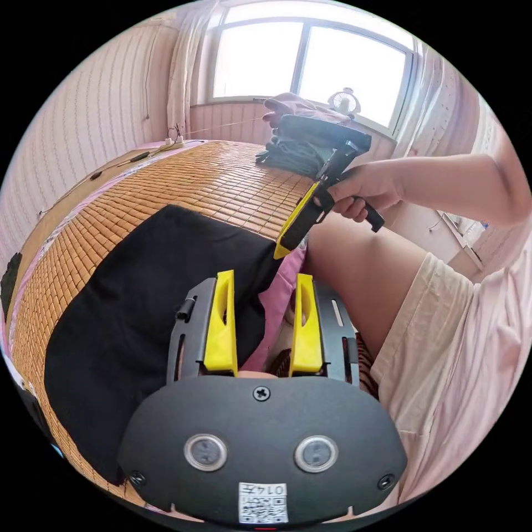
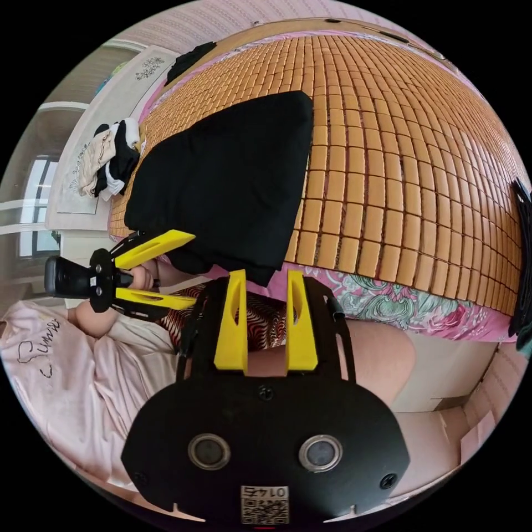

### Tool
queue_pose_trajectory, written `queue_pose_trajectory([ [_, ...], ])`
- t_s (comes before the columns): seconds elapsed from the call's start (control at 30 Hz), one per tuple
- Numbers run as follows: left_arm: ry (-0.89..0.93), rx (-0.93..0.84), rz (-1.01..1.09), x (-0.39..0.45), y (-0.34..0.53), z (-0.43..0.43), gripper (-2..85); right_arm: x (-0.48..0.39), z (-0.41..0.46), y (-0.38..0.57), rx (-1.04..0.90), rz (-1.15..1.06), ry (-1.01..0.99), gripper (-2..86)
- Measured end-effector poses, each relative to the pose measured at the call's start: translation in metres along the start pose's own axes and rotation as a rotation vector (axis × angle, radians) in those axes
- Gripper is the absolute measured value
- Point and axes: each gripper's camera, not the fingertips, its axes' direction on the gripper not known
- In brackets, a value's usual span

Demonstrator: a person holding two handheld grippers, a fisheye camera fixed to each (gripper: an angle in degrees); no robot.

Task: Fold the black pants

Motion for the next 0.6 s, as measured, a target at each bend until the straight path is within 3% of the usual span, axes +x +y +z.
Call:
queue_pose_trajectory([
  [0.2,-0.046,-0.057,0.027,-0.003,-0.037,0.031,16.6,0.036,-0.048,0.035,0.143,-0.054,-0.215,1.0],
  [0.27,-0.050,-0.083,-0.009,-0.009,-0.048,0.035,11.8,0.042,-0.067,0.044,0.210,-0.090,-0.335,1.0],
  [0.37,-0.055,-0.041,-0.051,-0.025,-0.053,0.024,2.7,0.064,-0.089,0.062,0.334,-0.125,-0.332,1.9],
  [0.5,0.011,-0.028,-0.067,-0.038,-0.037,0.004,1.2,0.141,-0.075,0.081,0.496,0.072,-0.400,10.7],
  [0.6,0.074,-0.023,-0.061,-0.040,-0.022,-0.017,1.0,0.163,-0.049,0.073,0.460,0.136,-0.409,13.5],
])
